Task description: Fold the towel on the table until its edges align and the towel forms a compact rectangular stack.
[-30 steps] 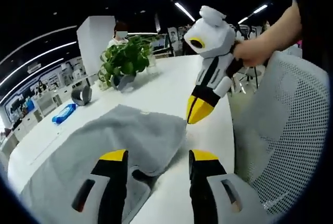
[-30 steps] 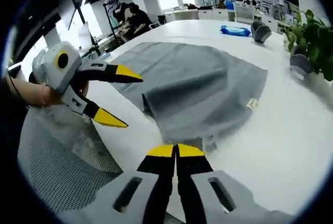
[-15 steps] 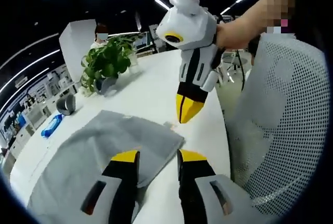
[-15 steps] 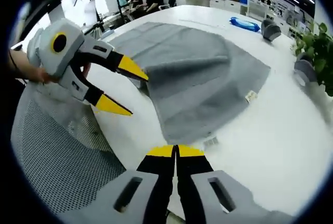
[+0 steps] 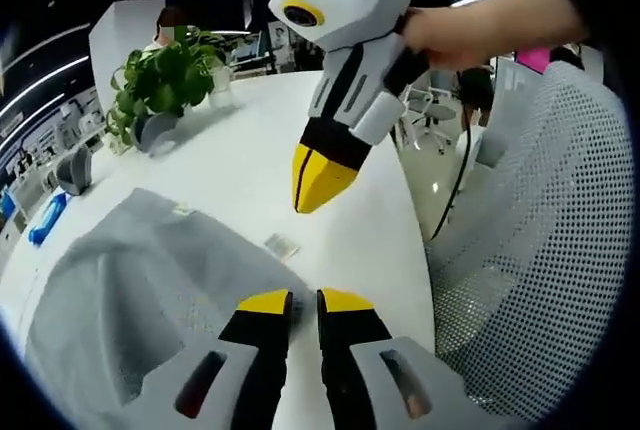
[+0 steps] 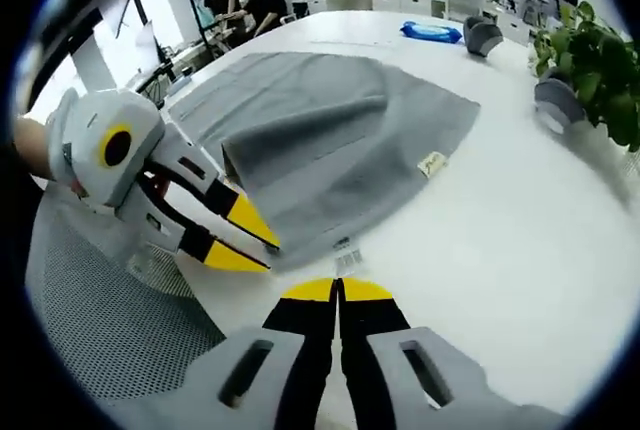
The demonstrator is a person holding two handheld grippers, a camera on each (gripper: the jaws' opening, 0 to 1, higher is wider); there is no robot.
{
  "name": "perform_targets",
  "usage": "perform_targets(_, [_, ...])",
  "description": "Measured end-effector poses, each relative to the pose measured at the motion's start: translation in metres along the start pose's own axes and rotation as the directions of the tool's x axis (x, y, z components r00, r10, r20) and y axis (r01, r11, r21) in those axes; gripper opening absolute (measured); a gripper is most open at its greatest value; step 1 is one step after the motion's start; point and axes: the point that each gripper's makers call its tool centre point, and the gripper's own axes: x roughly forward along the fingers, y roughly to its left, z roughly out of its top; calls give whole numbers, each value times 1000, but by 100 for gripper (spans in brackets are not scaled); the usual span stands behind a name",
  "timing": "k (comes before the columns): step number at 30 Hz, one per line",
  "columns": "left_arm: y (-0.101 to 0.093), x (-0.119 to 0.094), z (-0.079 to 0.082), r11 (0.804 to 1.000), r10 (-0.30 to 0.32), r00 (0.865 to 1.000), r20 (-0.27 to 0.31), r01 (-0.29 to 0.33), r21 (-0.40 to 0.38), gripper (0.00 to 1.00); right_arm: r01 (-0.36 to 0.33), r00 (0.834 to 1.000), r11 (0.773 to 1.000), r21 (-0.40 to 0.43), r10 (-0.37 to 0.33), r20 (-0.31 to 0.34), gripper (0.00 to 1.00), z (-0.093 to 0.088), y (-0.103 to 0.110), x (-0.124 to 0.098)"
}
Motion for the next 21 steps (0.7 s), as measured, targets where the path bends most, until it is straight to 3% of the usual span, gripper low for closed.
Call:
perform_targets(2, [2, 1, -4, 1000, 2, 1000, -15, -2, -12, 11, -2, 1000, 1000, 3, 2, 3, 0, 3, -2, 1])
perform_targets(4, [-1, 3, -6, 996, -15, 1000, -14, 14, -83, 13, -5, 1000, 1000, 5, 5, 8, 0, 6, -5, 2])
perform_targets(7, [-6, 9, -12, 998, -25, 999, -37, 23, -55, 18, -6, 1000, 1000, -1, 6, 8, 0, 10, -9, 3])
perform_targets(8, [-7, 10, -5, 1000, -25, 1000, -2, 25, -1, 19, -4, 1000, 1000, -3, 4, 8, 0, 11, -11, 3])
perform_targets(11, [-7, 12, -6, 997, 10, 1000, -28, -12, -72, 18, 0, 1000, 1000, 1, -1, 20, 0, 15, -17, 2])
perform_targets(13, [3, 12, -7, 993, 59, 997, -48, -63, -98, 11, 1, 1000, 1000, 12, -1, 29, 0, 18, -19, 2])
perform_targets(15, [6, 11, -7, 978, 80, 994, -75, -93, -188, 7, -2, 999, 1000, 28, 0, 43, 0, 20, -23, 2])
perform_targets(18, [3, 8, -8, 951, 71, 994, -87, -94, -294, 6, 3, 998, 999, 48, -6, 57, 0, 23, -28, 2])
perform_targets(21, [-1, -1, -6, 939, 59, 996, -66, -78, -334, 5, 13, 996, 997, 80, -20, 88, 0, 32, -41, 3])
